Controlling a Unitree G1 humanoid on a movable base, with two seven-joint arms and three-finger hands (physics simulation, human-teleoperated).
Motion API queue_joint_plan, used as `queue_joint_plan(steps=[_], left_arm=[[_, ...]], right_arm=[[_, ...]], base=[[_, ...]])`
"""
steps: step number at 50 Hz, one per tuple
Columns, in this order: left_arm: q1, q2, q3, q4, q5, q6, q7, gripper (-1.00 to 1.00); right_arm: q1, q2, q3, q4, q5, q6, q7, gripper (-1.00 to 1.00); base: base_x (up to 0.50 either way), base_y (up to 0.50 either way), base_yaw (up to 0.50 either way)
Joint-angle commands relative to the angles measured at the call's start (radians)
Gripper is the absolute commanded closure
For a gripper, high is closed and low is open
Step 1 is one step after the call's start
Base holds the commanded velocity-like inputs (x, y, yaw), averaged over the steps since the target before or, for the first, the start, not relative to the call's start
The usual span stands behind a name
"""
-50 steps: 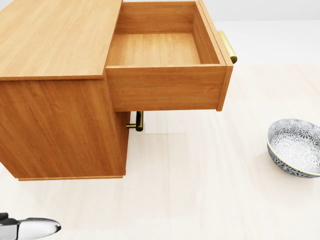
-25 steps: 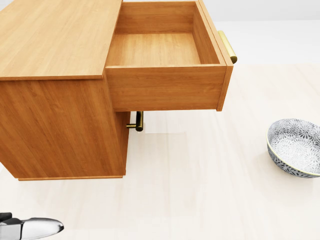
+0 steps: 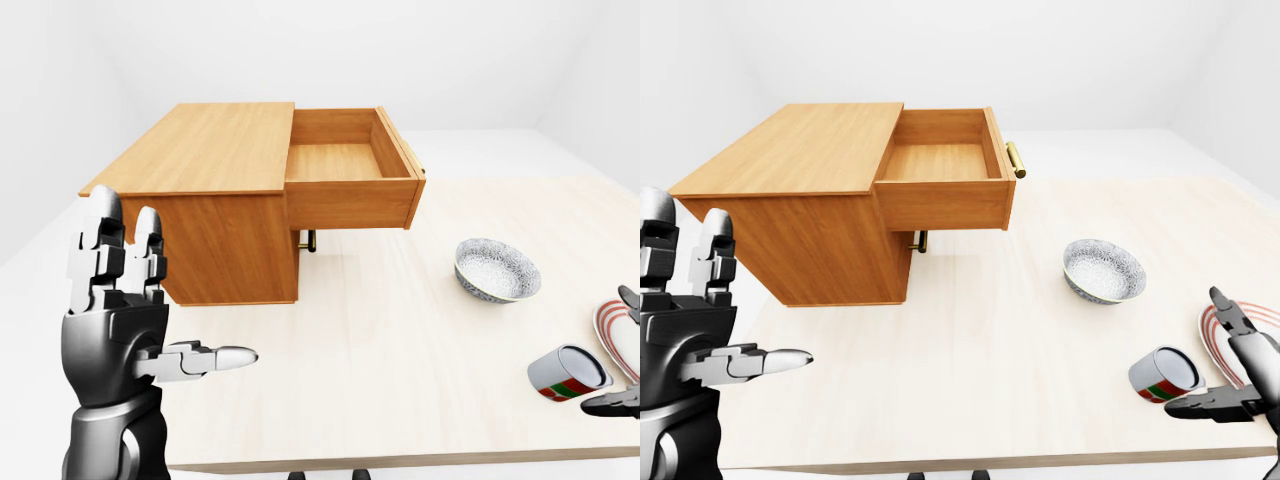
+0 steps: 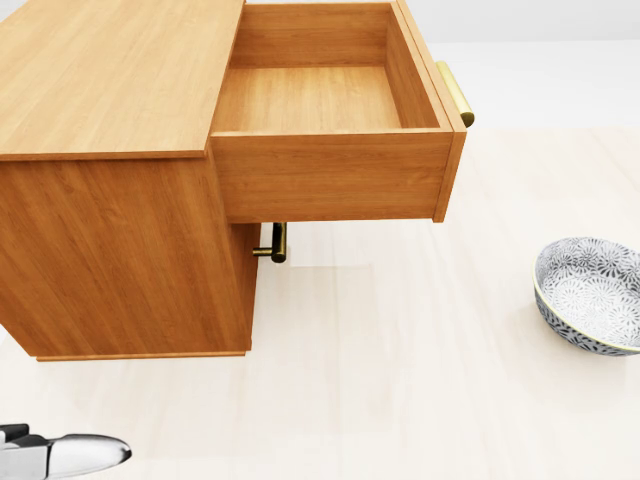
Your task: Put the ketchup in the top drawer of the cabinet.
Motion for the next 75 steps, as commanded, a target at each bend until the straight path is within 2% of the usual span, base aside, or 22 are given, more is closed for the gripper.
queue_joint_plan(steps=[1,38,64,75], left_arm=[[-0.001,0.001,0.001,0.001,0.000,0.000,0.001,-1.00],[0.002,0.000,-0.005,0.003,0.006,0.000,0.001,-1.00],[0.003,0.001,-0.015,0.015,0.012,0.000,0.005,-1.00],[0.000,0.001,-0.012,0.013,0.012,0.000,0.006,-1.00]], right_arm=[[0.014,-0.005,-0.005,0.056,0.008,0.000,0.000,-1.00],[0.000,-0.048,0.023,0.158,0.018,0.000,0.000,-1.00],[-0.027,-0.077,0.104,0.300,0.056,0.000,0.000,-1.00],[-0.012,-0.081,0.102,0.329,0.062,0.000,0.000,-1.00]], base=[[0.00,0.00,0.00],[0.00,0.00,0.00],[0.00,0.00,0.00],[0.00,0.00,0.00]])
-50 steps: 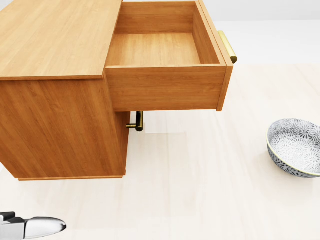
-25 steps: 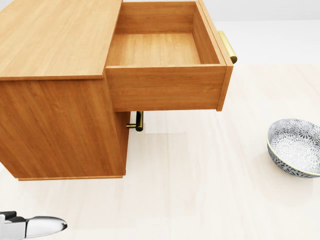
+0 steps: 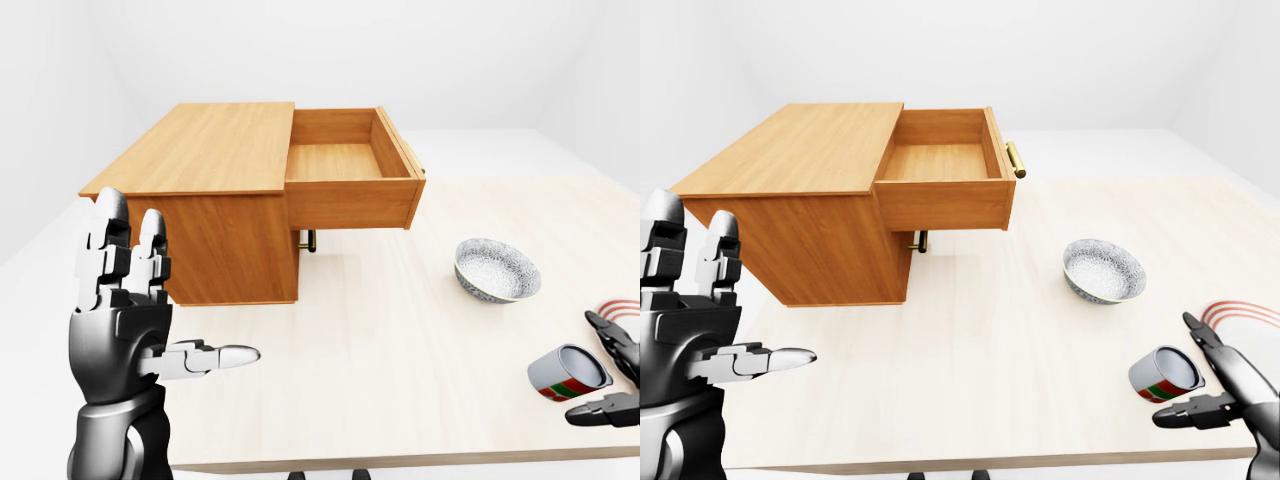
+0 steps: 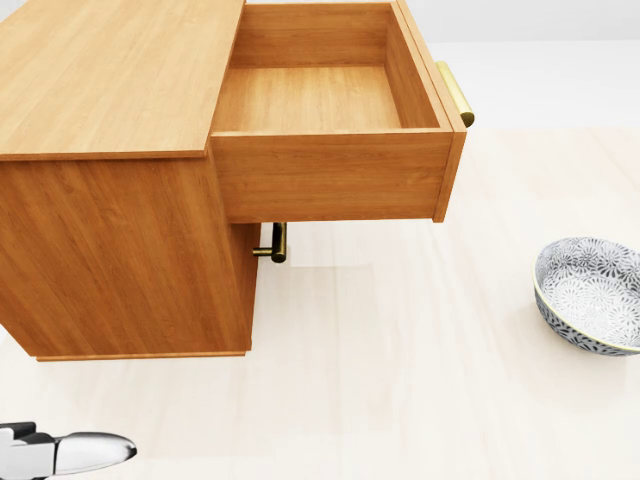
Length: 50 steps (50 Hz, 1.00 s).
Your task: Put the ketchup in the top drawer of the cabinet.
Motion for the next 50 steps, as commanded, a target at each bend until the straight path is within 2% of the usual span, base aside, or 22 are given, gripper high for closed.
queue_joint_plan(steps=[1,35,37,38,39,41,50], left_arm=[[0.000,-0.001,-0.001,0.001,0.002,0.000,0.001,-1.00],[0.004,0.000,-0.016,0.017,0.016,0.000,0.004,-1.00],[0.005,0.000,-0.016,0.015,0.015,0.000,0.004,-1.00],[0.005,0.000,-0.016,0.014,0.016,0.000,0.005,-1.00],[0.004,0.000,-0.017,0.014,0.016,0.000,0.005,-1.00],[0.006,-0.001,-0.021,0.016,0.019,0.000,0.005,-1.00],[0.018,-0.005,-0.042,0.021,0.035,0.000,0.006,-1.00]], right_arm=[[0.011,-0.006,0.005,0.039,0.012,0.000,0.000,-1.00],[0.025,-0.009,0.017,0.128,0.022,0.000,0.000,-0.99],[0.025,-0.009,0.018,0.128,0.024,0.000,0.000,-0.79],[0.025,-0.009,0.018,0.128,0.025,0.000,0.000,-0.61],[0.024,-0.008,0.019,0.129,0.028,0.000,0.000,0.28],[0.026,-0.005,0.022,0.135,0.032,0.000,0.000,1.00],[0.025,-0.009,0.037,0.170,0.051,0.000,0.000,1.00]], base=[[0.00,0.00,0.00],[0.00,0.00,0.00],[0.00,0.00,0.00],[0.00,0.00,0.00],[0.00,0.00,0.00],[0.00,0.00,0.00],[0.00,0.00,0.00]])
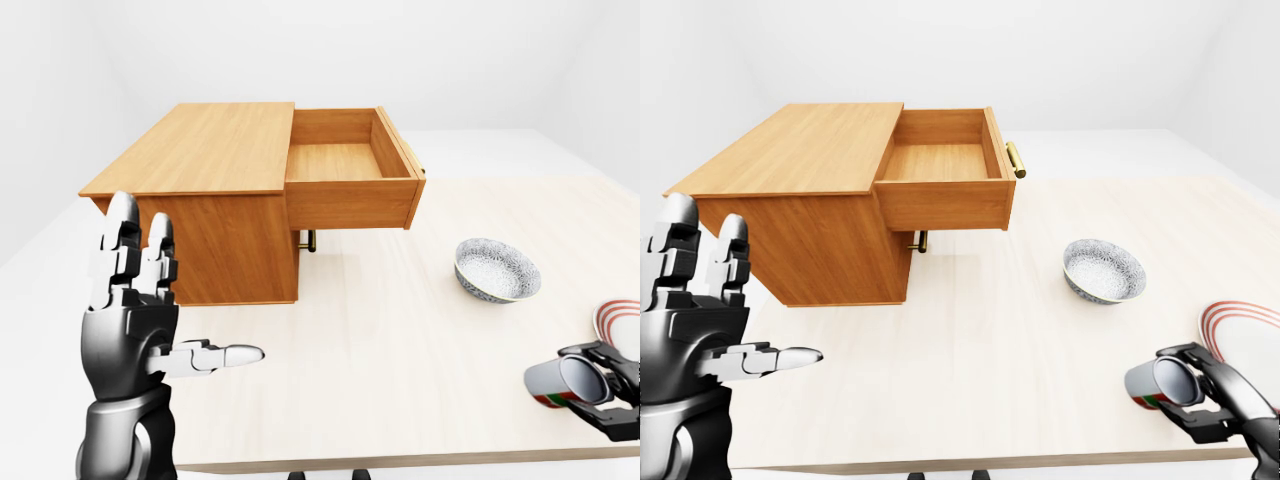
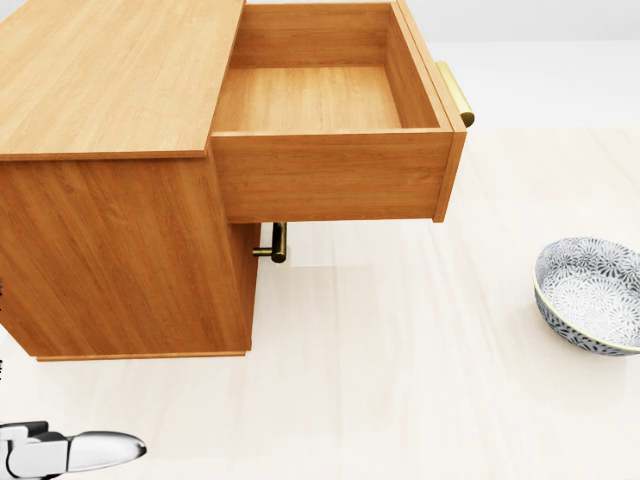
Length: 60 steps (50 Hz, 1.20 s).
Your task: Put the ketchup in the top drawer of the cabinet.
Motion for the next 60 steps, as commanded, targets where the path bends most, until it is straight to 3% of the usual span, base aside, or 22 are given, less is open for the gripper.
queue_joint_plan(steps=[1,14,22,26,36,45,54,60], left_arm=[[0.015,-0.005,-0.025,0.005,0.018,0.000,0.001,-1.00],[0.006,-0.001,-0.008,0.002,0.006,0.000,0.002,-1.00],[0.005,-0.001,-0.004,-0.004,0.002,0.000,0.000,-1.00],[0.008,-0.001,-0.004,-0.009,0.004,0.000,-0.001,-1.00],[0.001,-0.001,0.006,-0.011,-0.002,0.000,-0.001,-1.00],[0.003,-0.002,0.007,-0.012,-0.004,0.000,-0.002,-1.00],[0.000,-0.001,0.015,-0.020,-0.010,0.000,-0.002,-1.00],[0.003,-0.003,0.012,-0.023,-0.008,0.000,-0.003,-1.00]], right_arm=[[0.006,0.015,0.020,0.033,-0.001,0.000,0.000,1.00],[0.013,0.049,0.021,-0.101,-0.032,0.000,0.000,1.00],[-0.024,0.100,0.003,-0.498,-0.097,0.000,0.000,1.00],[-0.078,0.090,0.026,-0.686,-0.170,0.000,0.000,1.00],[-0.185,0.067,0.136,-0.936,-0.294,0.000,0.000,1.00],[-0.313,-0.049,0.294,-1.131,-0.410,0.000,0.000,1.00],[-0.438,-0.105,0.460,-1.266,-0.458,0.000,0.000,1.00],[-0.478,-0.080,0.571,-1.335,-0.422,0.000,0.000,1.00]], base=[[0.00,0.00,0.00],[0.00,0.00,0.00],[0.00,0.00,0.00],[0.00,0.00,0.00],[0.00,0.00,0.00],[0.00,0.00,0.00],[0.00,0.00,0.00],[0.00,0.00,0.00]])
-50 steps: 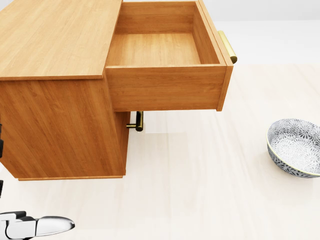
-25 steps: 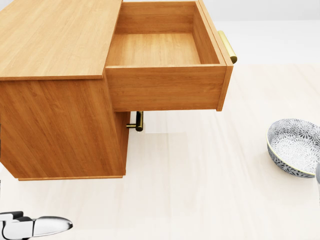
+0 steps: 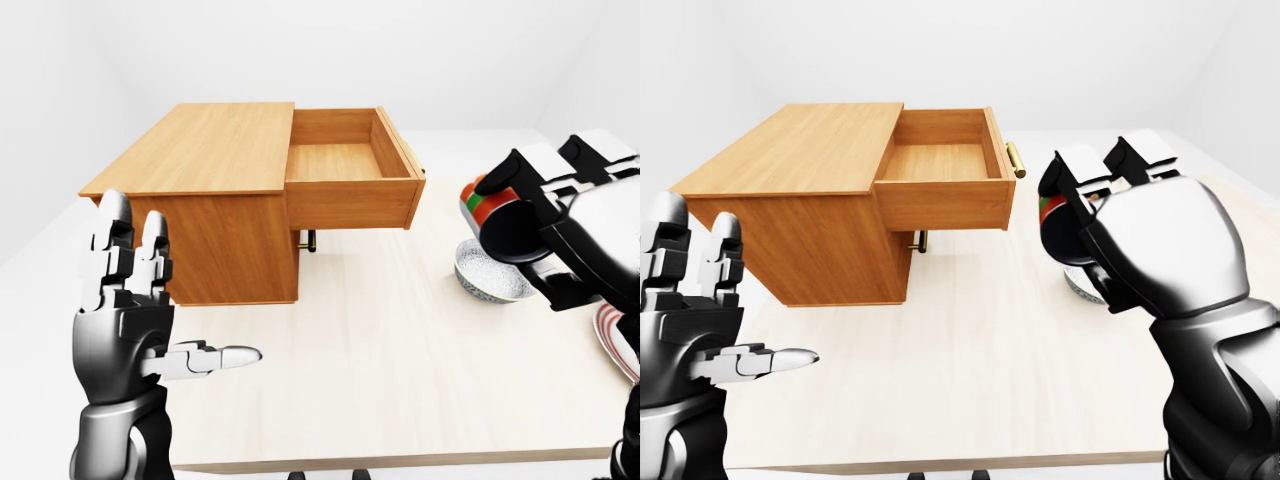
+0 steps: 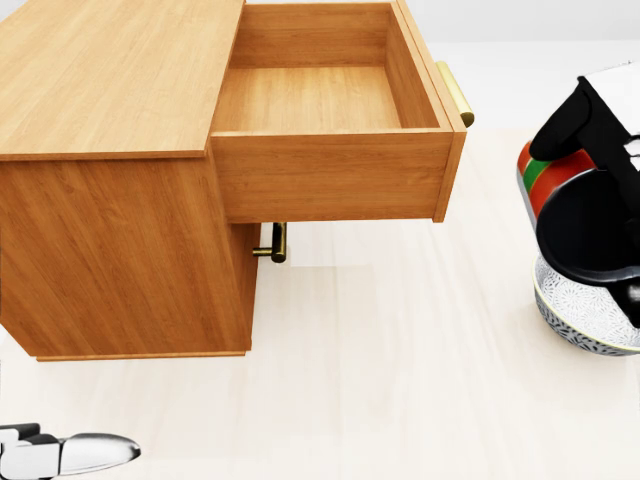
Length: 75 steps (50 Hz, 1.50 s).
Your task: Put the ketchup in the top drawer of the cabinet.
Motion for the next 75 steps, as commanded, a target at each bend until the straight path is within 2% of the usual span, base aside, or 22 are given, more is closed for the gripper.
queue_joint_plan(steps=[1,8,10,14,18,24,28,47,50,55,62,64,67,72,75], left_arm=[[0.000,0.000,0.003,-0.007,-0.003,0.000,0.000,-1.00],[0.003,-0.002,0.001,-0.008,-0.001,0.000,-0.002,-1.00],[0.003,-0.002,-0.001,-0.009,0.001,0.000,-0.001,-1.00],[0.004,-0.002,-0.001,-0.010,0.000,0.000,-0.002,-1.00],[0.005,-0.002,0.001,-0.010,-0.001,0.000,-0.004,-1.00],[0.003,-0.003,-0.002,-0.008,0.000,0.000,-0.002,-1.00],[0.006,-0.003,-0.010,0.003,0.007,0.000,-0.003,-1.00],[0.006,-0.002,-0.010,0.003,0.007,0.000,-0.002,-1.00],[0.003,-0.001,-0.011,0.008,0.008,0.000,-0.001,-1.00],[0.009,-0.001,-0.019,0.009,0.013,0.000,-0.002,-1.00],[0.004,-0.001,-0.012,0.010,0.009,0.000,-0.001,-1.00],[0.006,-0.001,-0.017,0.013,0.013,0.000,-0.001,-1.00],[0.003,0.000,-0.011,0.005,0.006,0.000,0.000,-1.00],[-0.001,0.001,-0.007,0.013,0.005,0.000,0.000,-1.00],[-0.003,0.002,-0.007,0.013,0.004,0.000,0.001,-1.00]], right_arm=[[-0.110,-0.004,0.189,-0.168,-0.028,0.000,0.000,1.00],[-0.148,0.195,0.313,-0.168,-0.330,0.000,0.000,1.00],[-0.142,0.293,0.347,-0.168,-0.392,0.000,0.000,1.00],[-0.113,0.441,0.349,-0.168,-0.444,0.000,0.000,1.00],[-0.086,0.480,0.344,-0.157,-0.389,0.000,0.000,1.00],[-0.098,0.439,0.337,-0.125,-0.319,0.000,0.000,1.00],[-0.055,0.448,0.365,-0.151,-0.287,0.000,0.000,1.00],[-0.052,0.426,0.375,-0.158,-0.256,0.000,0.000,1.00],[-0.052,0.415,0.397,-0.128,-0.293,0.000,0.000,1.00],[-0.154,0.400,0.390,-0.068,-0.341,0.000,0.000,1.00],[-0.372,0.326,0.365,0.075,-0.461,0.000,0.000,1.00],[-0.482,0.230,0.390,0.145,-0.415,0.000,0.000,1.00],[-0.608,0.136,0.444,0.196,-0.329,0.000,0.000,1.00],[-0.722,0.145,0.425,0.326,-0.314,0.000,0.000,1.00],[-0.849,0.125,0.429,0.448,-0.283,0.000,0.000,1.00]], base=[[0.00,0.00,0.00],[0.00,0.00,0.00],[0.00,0.00,0.00],[0.00,0.00,0.00],[0.00,0.00,0.00],[0.00,0.00,0.00],[0.00,0.00,0.00],[0.00,0.00,0.00],[0.00,0.00,0.00],[0.00,0.00,0.00],[0.00,0.00,0.00],[0.00,0.00,0.00],[0.00,0.00,0.00],[0.00,0.00,0.00],[0.00,0.00,0.00]])
